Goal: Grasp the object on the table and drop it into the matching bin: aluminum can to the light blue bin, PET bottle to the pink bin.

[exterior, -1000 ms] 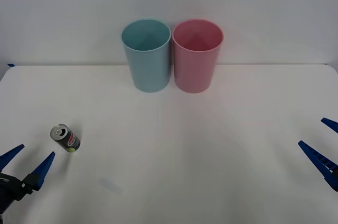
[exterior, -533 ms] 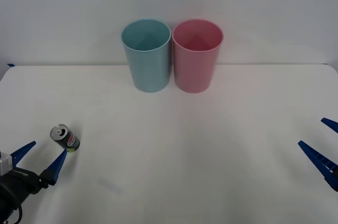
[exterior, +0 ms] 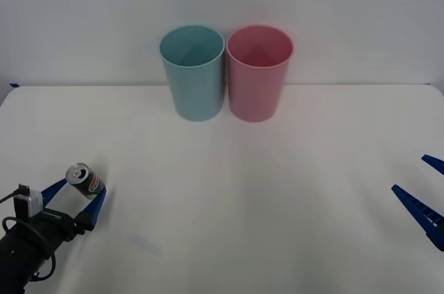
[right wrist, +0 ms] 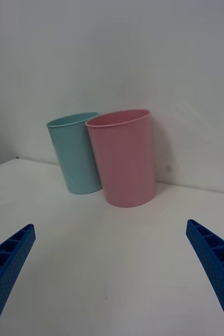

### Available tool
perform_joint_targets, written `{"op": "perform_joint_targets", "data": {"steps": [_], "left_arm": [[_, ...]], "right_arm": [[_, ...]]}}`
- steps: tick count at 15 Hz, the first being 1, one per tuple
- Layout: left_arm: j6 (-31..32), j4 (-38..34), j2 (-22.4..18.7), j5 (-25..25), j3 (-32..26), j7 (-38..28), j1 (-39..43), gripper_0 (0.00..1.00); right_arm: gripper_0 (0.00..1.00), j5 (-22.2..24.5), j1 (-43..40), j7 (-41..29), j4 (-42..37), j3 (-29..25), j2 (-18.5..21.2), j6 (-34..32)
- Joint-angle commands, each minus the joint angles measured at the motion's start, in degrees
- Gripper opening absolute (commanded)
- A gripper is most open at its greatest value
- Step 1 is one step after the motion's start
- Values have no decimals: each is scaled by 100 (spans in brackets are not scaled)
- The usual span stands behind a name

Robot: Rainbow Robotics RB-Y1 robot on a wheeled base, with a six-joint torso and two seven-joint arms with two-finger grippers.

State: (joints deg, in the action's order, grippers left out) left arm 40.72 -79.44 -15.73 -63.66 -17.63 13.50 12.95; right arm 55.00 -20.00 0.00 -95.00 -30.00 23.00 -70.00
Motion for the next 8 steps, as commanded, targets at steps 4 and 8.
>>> {"op": "perform_joint_targets", "data": {"steps": [4,8], "left_arm": [[-3,544,17,12,23,170,-557,100],[-3,623,44,21,23,197,-662,100]], "right_arm": [[100,0,0,0,0,0,0,0],[100,0,0,0,0,0,0,0]]}}
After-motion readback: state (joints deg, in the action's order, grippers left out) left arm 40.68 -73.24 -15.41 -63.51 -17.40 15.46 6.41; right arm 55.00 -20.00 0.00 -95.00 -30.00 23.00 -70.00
